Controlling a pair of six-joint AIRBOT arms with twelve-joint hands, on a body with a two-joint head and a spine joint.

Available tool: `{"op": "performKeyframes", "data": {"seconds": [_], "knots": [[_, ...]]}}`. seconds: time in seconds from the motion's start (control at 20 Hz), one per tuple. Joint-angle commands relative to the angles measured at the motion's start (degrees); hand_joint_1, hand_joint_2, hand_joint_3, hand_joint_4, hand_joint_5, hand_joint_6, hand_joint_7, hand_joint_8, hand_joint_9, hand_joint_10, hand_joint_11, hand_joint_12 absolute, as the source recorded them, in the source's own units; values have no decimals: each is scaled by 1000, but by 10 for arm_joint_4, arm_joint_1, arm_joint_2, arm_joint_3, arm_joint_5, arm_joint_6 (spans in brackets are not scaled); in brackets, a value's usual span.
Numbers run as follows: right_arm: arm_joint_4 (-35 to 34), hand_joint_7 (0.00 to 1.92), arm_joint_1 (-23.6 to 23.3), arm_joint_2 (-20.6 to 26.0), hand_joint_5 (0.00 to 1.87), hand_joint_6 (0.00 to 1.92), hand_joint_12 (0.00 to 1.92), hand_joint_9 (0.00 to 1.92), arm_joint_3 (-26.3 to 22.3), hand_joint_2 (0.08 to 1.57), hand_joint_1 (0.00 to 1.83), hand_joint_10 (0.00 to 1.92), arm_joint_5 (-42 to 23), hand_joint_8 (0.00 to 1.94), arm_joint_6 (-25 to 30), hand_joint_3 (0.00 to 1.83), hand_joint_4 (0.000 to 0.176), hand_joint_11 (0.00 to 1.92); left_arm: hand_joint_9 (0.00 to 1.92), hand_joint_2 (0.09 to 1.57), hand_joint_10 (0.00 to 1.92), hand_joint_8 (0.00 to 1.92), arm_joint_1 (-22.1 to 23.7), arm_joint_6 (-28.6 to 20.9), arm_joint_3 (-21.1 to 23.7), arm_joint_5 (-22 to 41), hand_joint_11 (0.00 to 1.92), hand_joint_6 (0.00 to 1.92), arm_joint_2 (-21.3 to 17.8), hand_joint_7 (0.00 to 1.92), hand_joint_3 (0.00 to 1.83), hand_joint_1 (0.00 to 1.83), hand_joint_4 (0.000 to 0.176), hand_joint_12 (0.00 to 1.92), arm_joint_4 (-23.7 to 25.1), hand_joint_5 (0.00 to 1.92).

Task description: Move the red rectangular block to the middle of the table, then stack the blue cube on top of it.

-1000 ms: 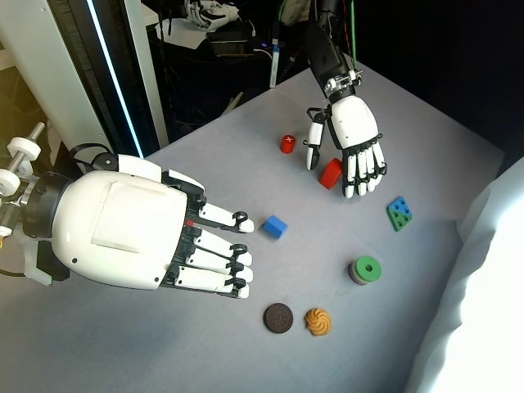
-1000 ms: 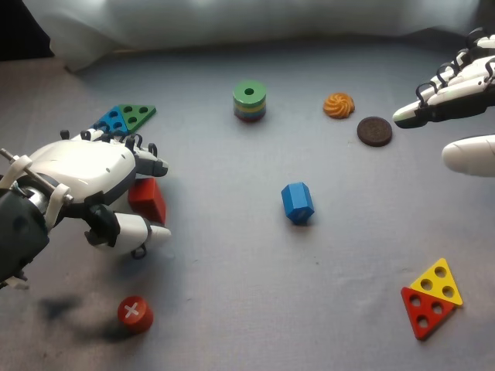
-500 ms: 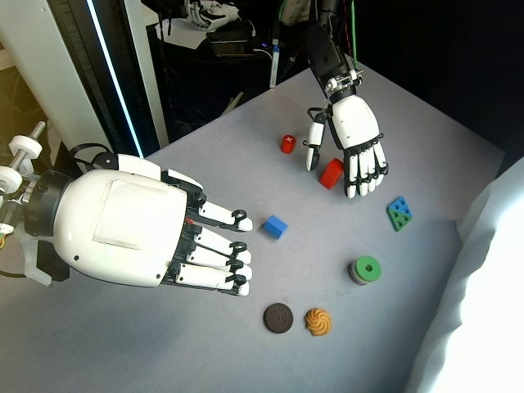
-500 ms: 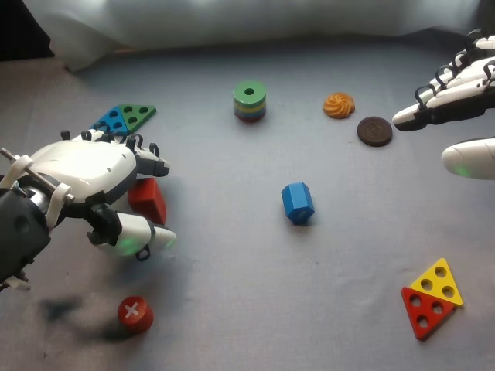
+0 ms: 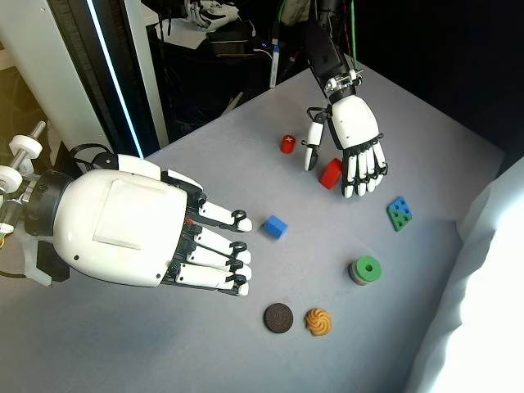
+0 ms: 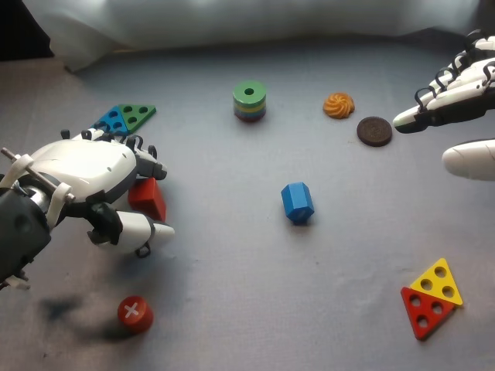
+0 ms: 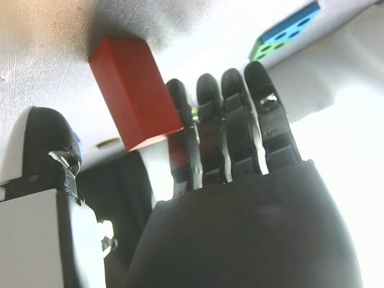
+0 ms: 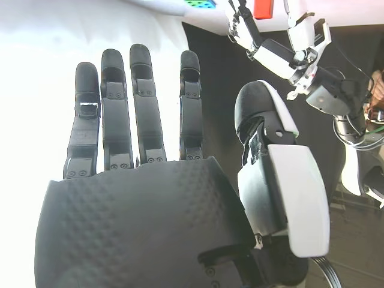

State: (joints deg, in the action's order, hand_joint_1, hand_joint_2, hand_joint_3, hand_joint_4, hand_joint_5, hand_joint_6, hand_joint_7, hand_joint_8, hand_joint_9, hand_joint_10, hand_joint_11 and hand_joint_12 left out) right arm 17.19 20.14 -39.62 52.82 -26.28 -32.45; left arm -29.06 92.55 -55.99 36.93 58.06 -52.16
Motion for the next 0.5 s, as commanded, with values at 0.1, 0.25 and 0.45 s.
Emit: {"op": "performKeyframes", "data": {"seconds": [0.1, 0.25, 0.45], "knots": [[-11, 459, -7, 7, 459, 1, 756, 372, -1, 1328, 39, 3, -60, 1, 0, 1, 0, 0, 302, 1077, 8, 3, 6, 2, 1, 50, 0, 30, -3, 403, 0, 744, 0, 736, 13, 619], [-10, 477, -7, 7, 473, 4, 782, 385, -2, 1324, 57, 5, -60, 5, 0, 0, 0, 0, 298, 1079, 4, 8, 6, 4, 0, 50, 0, 52, -3, 428, 0, 795, 0, 711, 12, 732], [-8, 467, -7, 7, 464, 3, 777, 382, -2, 1329, 56, 4, -60, 3, 0, 1, 0, 0, 297, 1085, 2, 0, 6, 4, -1, 50, 0, 54, -3, 431, 2, 885, 41, 732, 12, 930]]}}
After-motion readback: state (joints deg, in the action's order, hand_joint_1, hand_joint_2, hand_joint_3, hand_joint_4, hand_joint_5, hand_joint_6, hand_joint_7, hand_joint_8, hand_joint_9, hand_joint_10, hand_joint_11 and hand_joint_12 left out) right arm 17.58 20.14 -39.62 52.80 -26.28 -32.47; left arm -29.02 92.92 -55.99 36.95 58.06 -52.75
